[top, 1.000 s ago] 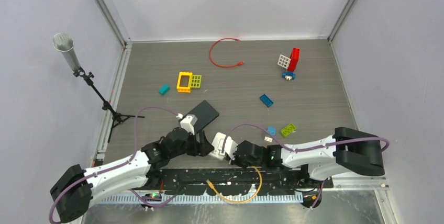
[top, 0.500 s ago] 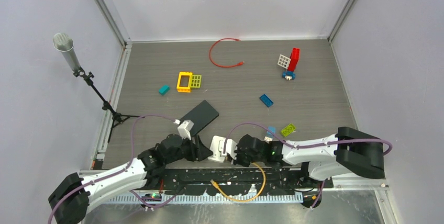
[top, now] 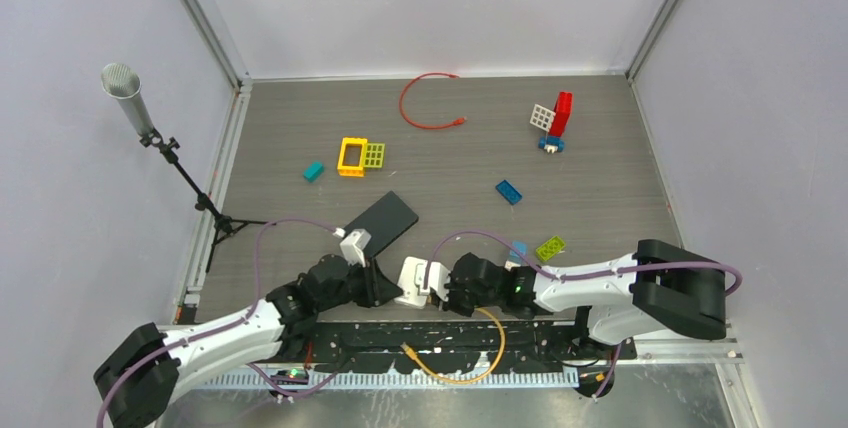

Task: Insert the plug into the switch port
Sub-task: Insert the connector into the switch port.

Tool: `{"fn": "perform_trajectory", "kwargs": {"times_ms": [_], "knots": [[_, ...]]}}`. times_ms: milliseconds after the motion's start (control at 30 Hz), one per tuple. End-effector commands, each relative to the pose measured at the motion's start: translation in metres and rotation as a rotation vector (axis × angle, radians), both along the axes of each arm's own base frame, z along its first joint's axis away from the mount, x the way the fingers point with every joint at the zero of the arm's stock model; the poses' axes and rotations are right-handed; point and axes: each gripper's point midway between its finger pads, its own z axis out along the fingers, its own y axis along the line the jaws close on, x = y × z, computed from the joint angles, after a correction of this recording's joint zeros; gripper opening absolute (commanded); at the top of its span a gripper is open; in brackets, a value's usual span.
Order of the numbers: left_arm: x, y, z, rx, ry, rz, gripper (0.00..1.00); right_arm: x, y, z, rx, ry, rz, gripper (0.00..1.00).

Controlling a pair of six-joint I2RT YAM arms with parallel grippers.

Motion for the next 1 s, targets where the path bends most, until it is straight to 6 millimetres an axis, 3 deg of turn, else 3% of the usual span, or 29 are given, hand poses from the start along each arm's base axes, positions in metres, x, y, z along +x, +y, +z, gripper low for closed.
{"fn": "perform_trajectory", "kwargs": {"times_ms": [0, 167, 333, 433, 633, 967], "knots": [[-0.006, -0.012, 0.006, -0.037, -0.013, -0.071, 0.21, 0.003, 0.01, 0.001, 0.008, -0.004, 0.012, 0.01], [-0.01, -0.02, 0.007, -0.033, -0.008, -0.115, 0.09, 0.006, 0.012, 0.002, 0.016, -0.01, 0.006, 0.01], [-0.024, -0.025, 0.001, -0.012, 0.018, -0.172, 0.02, 0.022, 0.008, 0.001, 0.014, -0.042, -0.098, 0.0], [-0.032, -0.026, -0.003, -0.003, 0.044, -0.187, 0.01, 0.032, 0.003, -0.001, 0.012, -0.06, -0.174, 0.01], [-0.05, -0.028, -0.006, 0.001, 0.122, -0.243, 0.08, 0.028, -0.003, -0.002, -0.017, -0.048, -0.166, 0.01], [-0.082, -0.035, 0.018, -0.011, 0.218, -0.441, 0.11, 0.015, -0.003, 0.006, -0.003, -0.046, -0.058, 0.0]]}}
